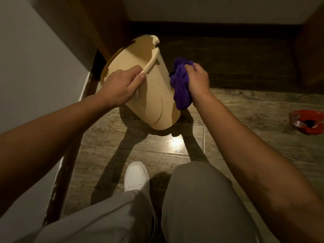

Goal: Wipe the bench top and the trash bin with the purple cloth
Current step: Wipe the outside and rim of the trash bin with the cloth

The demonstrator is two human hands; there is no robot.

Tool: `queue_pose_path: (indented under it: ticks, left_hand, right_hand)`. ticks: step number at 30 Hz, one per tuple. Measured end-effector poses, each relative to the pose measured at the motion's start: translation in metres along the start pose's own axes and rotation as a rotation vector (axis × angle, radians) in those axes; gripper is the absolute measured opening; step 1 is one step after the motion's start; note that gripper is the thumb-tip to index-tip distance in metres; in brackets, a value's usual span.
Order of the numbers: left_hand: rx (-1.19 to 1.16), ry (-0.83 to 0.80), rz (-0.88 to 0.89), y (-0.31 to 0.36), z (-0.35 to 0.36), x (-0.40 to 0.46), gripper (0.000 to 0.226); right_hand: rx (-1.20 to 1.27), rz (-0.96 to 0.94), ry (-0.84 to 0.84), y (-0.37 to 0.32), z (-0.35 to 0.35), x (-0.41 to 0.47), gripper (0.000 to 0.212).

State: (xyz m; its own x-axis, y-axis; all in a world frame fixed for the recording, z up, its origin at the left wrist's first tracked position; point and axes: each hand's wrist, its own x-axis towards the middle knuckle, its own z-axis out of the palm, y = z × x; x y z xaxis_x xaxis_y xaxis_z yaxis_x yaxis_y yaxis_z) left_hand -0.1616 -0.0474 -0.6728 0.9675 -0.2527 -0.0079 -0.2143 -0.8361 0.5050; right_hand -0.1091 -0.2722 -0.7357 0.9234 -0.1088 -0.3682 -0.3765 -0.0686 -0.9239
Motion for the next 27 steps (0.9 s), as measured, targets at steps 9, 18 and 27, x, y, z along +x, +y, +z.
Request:
queue_pose_path:
  ticks: [9, 18, 27]
  left_hand:
    - [0.031, 0.087, 0.027, 0.008, 0.003, 0.009, 0.043]
    - [-0.092, 0.145, -0.008, 0.013, -0.001, 0.02, 0.041]
    - [-0.209, 0.22, -0.074, 0.008, 0.001, 0.01, 0.038]
  right_hand:
    - [-0.115, -0.187, 0.037, -0.031, 0.011, -0.005, 0.024]
    - [-0.396, -0.407, 0.099, -0.05, 0.073, -0.018, 0.044]
    - [-0.527, -0.48, 0.128, -0.024, 0.094, -0.023, 0.047]
